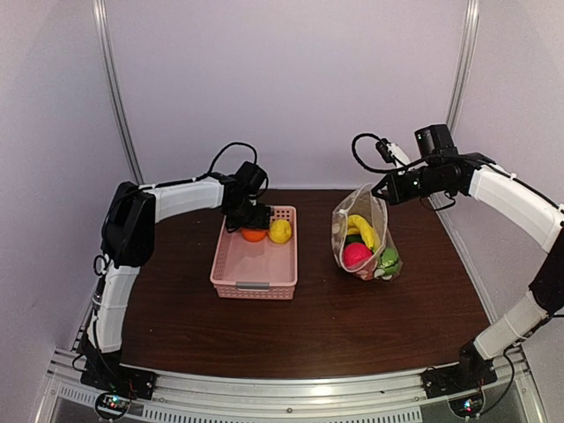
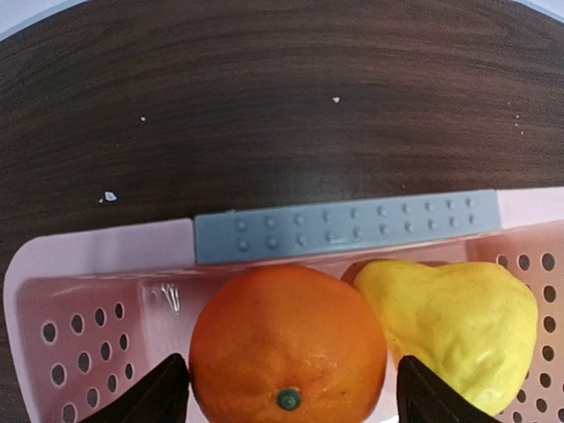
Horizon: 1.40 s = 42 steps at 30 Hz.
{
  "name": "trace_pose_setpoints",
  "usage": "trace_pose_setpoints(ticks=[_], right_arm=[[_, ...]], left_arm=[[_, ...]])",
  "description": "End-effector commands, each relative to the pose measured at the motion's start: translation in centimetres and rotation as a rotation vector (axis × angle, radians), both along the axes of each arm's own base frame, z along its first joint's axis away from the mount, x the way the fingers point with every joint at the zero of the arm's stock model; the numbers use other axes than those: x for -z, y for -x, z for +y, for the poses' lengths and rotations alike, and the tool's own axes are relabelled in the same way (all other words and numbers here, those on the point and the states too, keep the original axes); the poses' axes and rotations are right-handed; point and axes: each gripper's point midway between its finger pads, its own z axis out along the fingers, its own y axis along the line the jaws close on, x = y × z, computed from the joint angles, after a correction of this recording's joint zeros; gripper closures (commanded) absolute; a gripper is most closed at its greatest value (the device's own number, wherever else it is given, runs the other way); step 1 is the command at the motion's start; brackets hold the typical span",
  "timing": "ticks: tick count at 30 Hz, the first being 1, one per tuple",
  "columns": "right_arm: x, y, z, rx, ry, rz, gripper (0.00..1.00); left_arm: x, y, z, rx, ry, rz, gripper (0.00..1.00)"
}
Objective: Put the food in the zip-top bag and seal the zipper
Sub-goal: Pick up the fake fruit from the bin, then place the fake fruit in the zipper food storage bag.
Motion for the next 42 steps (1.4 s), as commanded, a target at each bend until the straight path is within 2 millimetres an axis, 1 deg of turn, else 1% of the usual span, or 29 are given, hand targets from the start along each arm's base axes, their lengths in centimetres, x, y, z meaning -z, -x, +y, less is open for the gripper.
trace_pose_setpoints(ticks=[1, 3, 6, 7, 10, 11, 14, 15, 16, 17, 18, 19, 21, 23, 24, 25, 29, 31, 32, 34, 35, 36, 39, 42], right_arm=[[-0.6, 0.3, 0.4, -0.012, -0.021, -0.012, 1.0], [-0.6, 0.3, 0.4, -0.013, -0.022, -0.012, 1.0], [-0.5, 0.3, 0.4, -0.015, -0.023, -0.011, 1.0], [-0.5, 0.4, 0.4, -0.013, -0.022, -0.01, 1.0], [-0.6, 0.5, 0.3, -0.012, -0.022, -0.012, 1.0], [-0.6, 0.5, 0.3, -0.012, -0.02, -0.013, 1.0], [-0.7, 0.6, 0.3, -0.012, -0.021, -0.015, 1.0], [-0.7, 0.6, 0.2, -0.012, -0.02, -0.016, 1.0], [-0.7, 0.6, 0.2, -0.012, -0.02, -0.017, 1.0], [-0.7, 0.7, 0.3, -0.014, -0.021, -0.017, 1.0], [-0.7, 0.7, 0.3, -0.014, -0.022, -0.016, 1.0], [-0.6, 0.6, 0.3, -0.014, -0.021, -0.015, 1.0], [-0.6, 0.5, 0.3, -0.014, -0.023, -0.014, 1.0], [-0.6, 0.5, 0.4, -0.014, -0.025, -0.012, 1.0], [-0.6, 0.4, 0.4, -0.016, -0.026, -0.011, 1.0], [-0.6, 0.4, 0.5, -0.015, -0.027, -0.011, 1.0], [-0.8, 0.3, 0.5, -0.012, -0.031, -0.012, 1.0], [-0.9, 0.3, 0.5, -0.011, -0.034, -0.012, 1.0], [-1.0, 0.3, 0.5, -0.012, -0.035, -0.012, 1.0], [-1.0, 0.3, 0.6, -0.013, -0.035, -0.01, 1.0], [-1.0, 0.3, 0.6, -0.013, -0.035, -0.011, 1.0], [-1.0, 0.3, 0.6, -0.013, -0.036, -0.011, 1.0], [-1.0, 0.4, 0.6, -0.015, -0.037, -0.01, 1.0], [-1.2, 0.5, 0.6, -0.019, -0.041, -0.011, 1.0]], left_arm=[[0.6, -1.0, -0.2, -0.007, 0.017, -0.011, 0.2], [0.8, -0.9, 0.0, -0.011, 0.009, -0.009, 0.21], [0.8, -0.8, 0.1, -0.008, 0.003, -0.011, 0.3], [0.6, -0.7, 0.1, -0.005, 0.005, -0.013, 0.34], [-0.7, -0.6, 0.4, -0.007, 0.006, -0.035, 0.37], [-1.2, -0.5, 0.5, -0.005, 0.006, -0.043, 0.39], [-4.1, 0.4, 0.7, 0.007, 0.019, -0.076, 0.41], [-5.2, 0.9, 0.9, 0.007, 0.022, -0.092, 0.42], [-6.8, 1.5, 1.0, 0.01, 0.032, -0.112, 0.42], [-7.8, 2.2, 1.0, 0.018, 0.041, -0.123, 0.42], [-8.4, 3.0, 1.1, 0.024, 0.048, -0.124, 0.42], [-9.2, 3.7, 0.8, 0.04, 0.069, -0.133, 0.42], [-11.0, 5.1, -0.5, 0.098, 0.147, -0.15, 0.42], [-13.2, 6.8, -2.5, 0.183, 0.231, -0.183, 0.42], [-14.4, 7.7, -3.8, 0.236, 0.268, -0.208, 0.42], [-15.6, 8.7, -5.2, 0.293, 0.313, -0.227, 0.42], [-20.7, 13.8, -12.2, 0.57, 0.516, -0.288, 0.42], [-22.5, 16.4, -15.5, 0.689, 0.597, -0.306, 0.42], [-23.1, 17.5, -17.0, 0.739, 0.628, -0.305, 0.42], [-23.4, 19.0, -19.4, 0.799, 0.67, -0.287, 0.42], [-23.0, 19.3, -20.4, 0.806, 0.678, -0.273, 0.43], [-22.0, 19.6, -21.5, 0.809, 0.685, -0.247, 0.43], [-20.9, 20.1, -23.7, 0.807, 0.735, -0.216, 0.45], [-20.0, 19.5, -24.6, 0.752, 0.763, -0.197, 0.46]])
